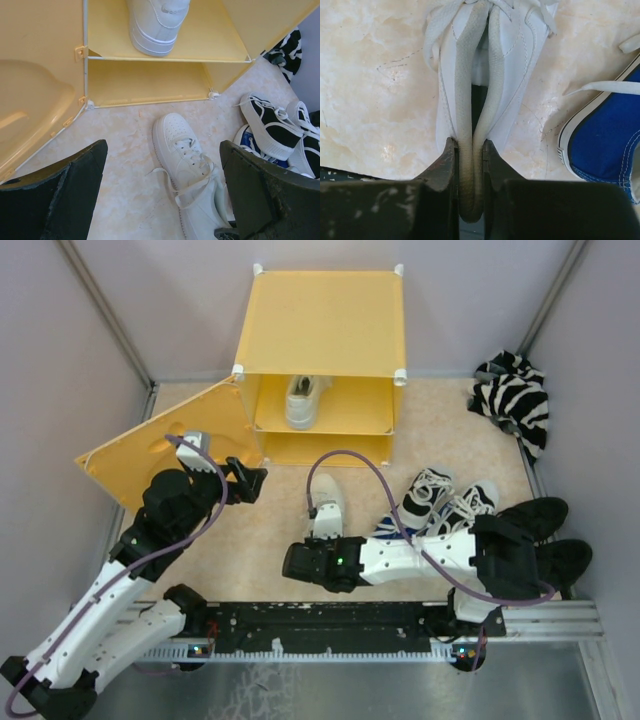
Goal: Place and organize the shoes in the shoe cabinet
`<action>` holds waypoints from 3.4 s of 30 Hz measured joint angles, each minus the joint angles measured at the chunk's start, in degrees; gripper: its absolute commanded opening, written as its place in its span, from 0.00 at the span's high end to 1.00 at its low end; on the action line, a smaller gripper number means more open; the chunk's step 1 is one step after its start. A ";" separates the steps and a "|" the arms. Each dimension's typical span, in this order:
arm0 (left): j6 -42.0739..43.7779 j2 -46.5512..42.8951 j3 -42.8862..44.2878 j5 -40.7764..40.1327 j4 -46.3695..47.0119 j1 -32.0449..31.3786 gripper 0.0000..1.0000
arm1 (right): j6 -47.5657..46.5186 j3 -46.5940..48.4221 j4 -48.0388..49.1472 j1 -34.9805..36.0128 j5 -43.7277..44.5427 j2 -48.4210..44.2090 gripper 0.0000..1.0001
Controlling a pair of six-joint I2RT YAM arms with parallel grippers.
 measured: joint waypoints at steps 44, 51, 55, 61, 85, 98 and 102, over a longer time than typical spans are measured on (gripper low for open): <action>0.11 -1.95 0.83 -0.90 -1.25 0.00 0.01 | -46.71 5.73 17.86 -12.07 18.62 -31.43 1.00; 0.52 -1.62 0.92 -0.90 -1.20 0.00 0.01 | -54.51 2.03 34.34 -16.15 19.41 -32.35 1.00; 0.98 -1.07 0.92 -0.92 -1.18 0.00 0.01 | -56.35 2.14 35.60 -16.33 18.62 -32.22 1.00; 1.09 -0.37 0.92 -0.90 -0.87 0.00 0.01 | -57.07 3.74 32.00 -16.90 14.91 -32.76 1.00; 0.94 0.04 0.92 -1.29 -0.90 0.00 0.01 | -35.17 -20.90 38.05 -8.15 0.37 -38.86 1.00; -0.13 -0.35 -0.31 -1.51 -0.87 0.00 0.01 | -16.02 -20.81 19.80 -5.73 -16.04 -29.27 0.49; -0.17 -0.28 -0.57 -1.49 -0.83 0.00 0.01 | -11.17 -20.20 10.60 -4.68 -17.38 -29.00 0.49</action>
